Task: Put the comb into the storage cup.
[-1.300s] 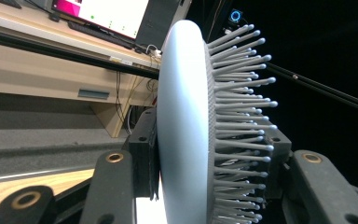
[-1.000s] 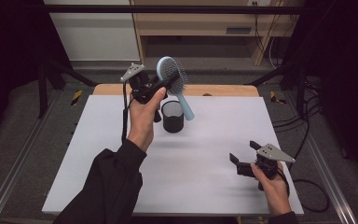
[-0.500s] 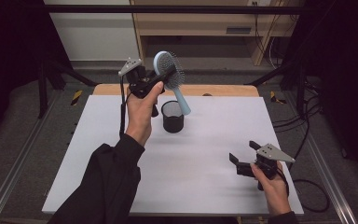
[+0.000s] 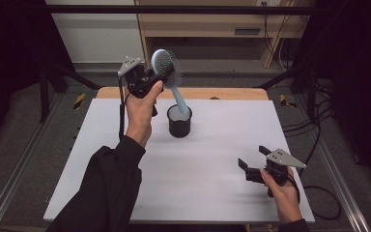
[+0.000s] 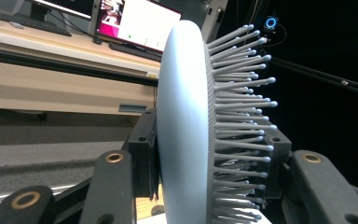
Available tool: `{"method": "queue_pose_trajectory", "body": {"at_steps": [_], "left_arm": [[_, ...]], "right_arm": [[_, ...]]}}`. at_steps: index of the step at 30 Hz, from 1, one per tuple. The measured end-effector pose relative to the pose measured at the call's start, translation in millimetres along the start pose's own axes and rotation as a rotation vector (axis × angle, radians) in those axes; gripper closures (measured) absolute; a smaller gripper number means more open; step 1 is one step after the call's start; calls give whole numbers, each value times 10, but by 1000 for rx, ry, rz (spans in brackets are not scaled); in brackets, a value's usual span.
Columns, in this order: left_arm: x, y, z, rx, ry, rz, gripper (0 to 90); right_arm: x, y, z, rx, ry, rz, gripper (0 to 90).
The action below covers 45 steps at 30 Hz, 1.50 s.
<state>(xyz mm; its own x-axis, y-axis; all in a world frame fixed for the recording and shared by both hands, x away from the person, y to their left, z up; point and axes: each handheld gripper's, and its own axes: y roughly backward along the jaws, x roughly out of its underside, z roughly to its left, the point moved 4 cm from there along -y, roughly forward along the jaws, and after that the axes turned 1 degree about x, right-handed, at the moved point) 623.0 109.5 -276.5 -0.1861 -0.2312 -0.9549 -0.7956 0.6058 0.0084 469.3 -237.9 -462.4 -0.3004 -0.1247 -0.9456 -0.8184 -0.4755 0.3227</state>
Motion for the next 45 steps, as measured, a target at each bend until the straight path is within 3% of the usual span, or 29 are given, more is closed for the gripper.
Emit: {"method": "queue_pose_trajectory", "body": {"at_steps": [15,45], "left_arm": [[39,-23,72,-21,-33,10,521],[135,-62,44,-13,-41,24,521]], "right_arm": [[2,-3,-4,1,3,1,58],[4,-2,-9,2,4,3,57]]}}
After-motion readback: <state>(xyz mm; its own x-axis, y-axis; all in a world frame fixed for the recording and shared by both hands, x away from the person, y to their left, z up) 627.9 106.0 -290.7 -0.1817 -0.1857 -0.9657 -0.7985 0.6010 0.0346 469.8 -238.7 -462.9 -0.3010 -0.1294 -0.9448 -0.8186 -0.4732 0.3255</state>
